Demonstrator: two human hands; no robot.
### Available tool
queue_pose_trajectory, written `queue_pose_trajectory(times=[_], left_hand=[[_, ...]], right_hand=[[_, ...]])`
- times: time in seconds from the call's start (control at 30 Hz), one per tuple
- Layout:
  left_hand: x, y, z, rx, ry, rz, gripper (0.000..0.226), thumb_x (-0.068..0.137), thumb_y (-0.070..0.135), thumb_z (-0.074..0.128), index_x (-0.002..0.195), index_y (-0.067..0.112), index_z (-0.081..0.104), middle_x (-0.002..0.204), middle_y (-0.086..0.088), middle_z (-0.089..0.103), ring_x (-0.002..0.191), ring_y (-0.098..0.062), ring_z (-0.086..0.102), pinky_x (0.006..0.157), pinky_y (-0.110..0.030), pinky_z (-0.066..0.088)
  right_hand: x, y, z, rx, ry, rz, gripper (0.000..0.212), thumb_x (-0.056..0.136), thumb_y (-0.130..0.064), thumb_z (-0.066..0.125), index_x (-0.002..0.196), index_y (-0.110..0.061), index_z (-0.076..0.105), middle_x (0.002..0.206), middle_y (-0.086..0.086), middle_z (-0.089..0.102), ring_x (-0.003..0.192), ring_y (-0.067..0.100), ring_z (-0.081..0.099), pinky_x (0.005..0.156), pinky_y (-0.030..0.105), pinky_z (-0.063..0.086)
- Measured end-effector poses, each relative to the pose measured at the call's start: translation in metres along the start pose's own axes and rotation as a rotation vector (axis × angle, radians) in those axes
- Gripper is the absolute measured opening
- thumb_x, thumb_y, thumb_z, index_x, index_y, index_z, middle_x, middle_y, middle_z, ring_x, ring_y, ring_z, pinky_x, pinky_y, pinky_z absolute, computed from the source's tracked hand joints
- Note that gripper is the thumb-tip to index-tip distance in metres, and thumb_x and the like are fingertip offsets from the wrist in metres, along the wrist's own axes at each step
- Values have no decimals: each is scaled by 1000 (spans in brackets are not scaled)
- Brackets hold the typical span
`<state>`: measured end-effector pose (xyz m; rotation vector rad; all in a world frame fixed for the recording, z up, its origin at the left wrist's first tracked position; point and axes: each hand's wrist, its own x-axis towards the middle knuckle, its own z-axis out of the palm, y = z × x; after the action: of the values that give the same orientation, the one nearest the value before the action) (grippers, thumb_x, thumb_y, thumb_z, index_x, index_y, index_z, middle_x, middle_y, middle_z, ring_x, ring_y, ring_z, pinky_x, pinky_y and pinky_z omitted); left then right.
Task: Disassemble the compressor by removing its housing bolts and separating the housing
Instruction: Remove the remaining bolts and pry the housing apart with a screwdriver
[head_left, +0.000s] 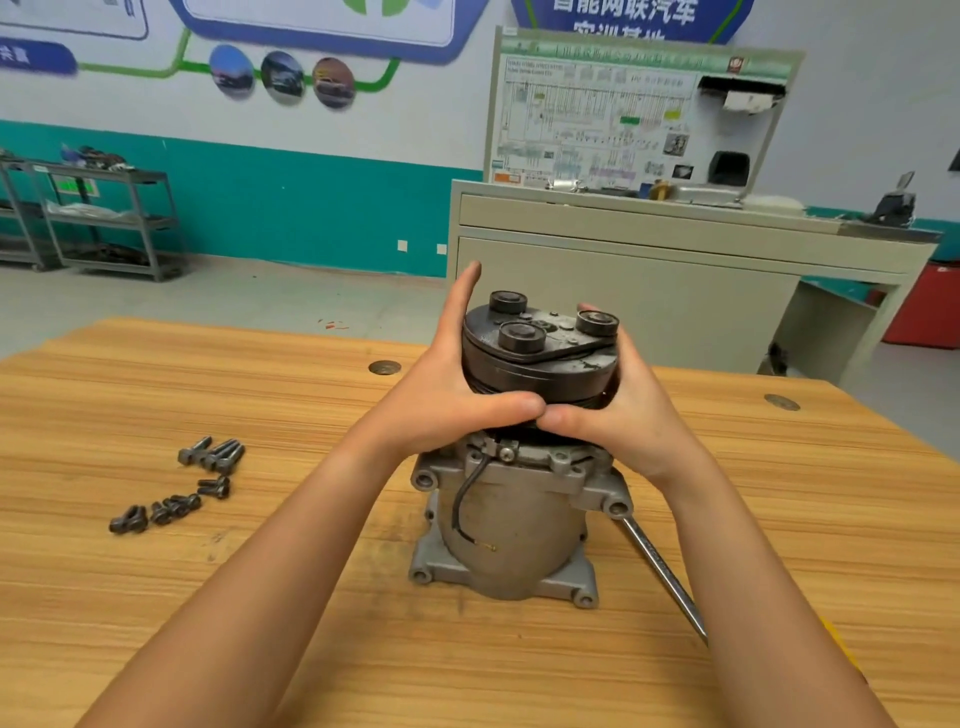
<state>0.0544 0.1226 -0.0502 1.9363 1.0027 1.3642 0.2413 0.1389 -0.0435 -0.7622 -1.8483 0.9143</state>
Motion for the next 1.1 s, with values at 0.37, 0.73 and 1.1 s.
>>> queue_pose_trajectory(times=[0.37, 0.73, 1.1], left_hand=[[17, 20, -11, -40, -48, 48, 107, 51, 33, 80, 138, 35, 17, 123, 9, 55, 109, -2, 60, 87, -10, 43], [52, 71, -40, 50, 55, 277, 103, 60, 39, 68, 145, 15, 17, 127, 16, 47, 113, -3, 56, 93, -20, 44], [3, 52, -99, 64, 195, 233, 81, 70, 31, 66, 142, 29, 30, 134, -1, 52, 120, -13, 54, 96, -29, 46]], right_hand=[[1, -16, 6, 89, 152, -50, 106, 21, -47, 88, 117, -31, 47, 115, -3, 63, 108, 11, 60, 91, 31, 48], [34, -84, -7, 108, 169, -247, 72, 43, -14, 87, 107, -18, 54, 98, -5, 70, 96, 12, 66, 77, 22, 51], [23, -116, 57, 104, 87, -244, 65, 50, -24, 86, 108, -16, 58, 98, -7, 70, 92, 5, 66, 77, 22, 53]])
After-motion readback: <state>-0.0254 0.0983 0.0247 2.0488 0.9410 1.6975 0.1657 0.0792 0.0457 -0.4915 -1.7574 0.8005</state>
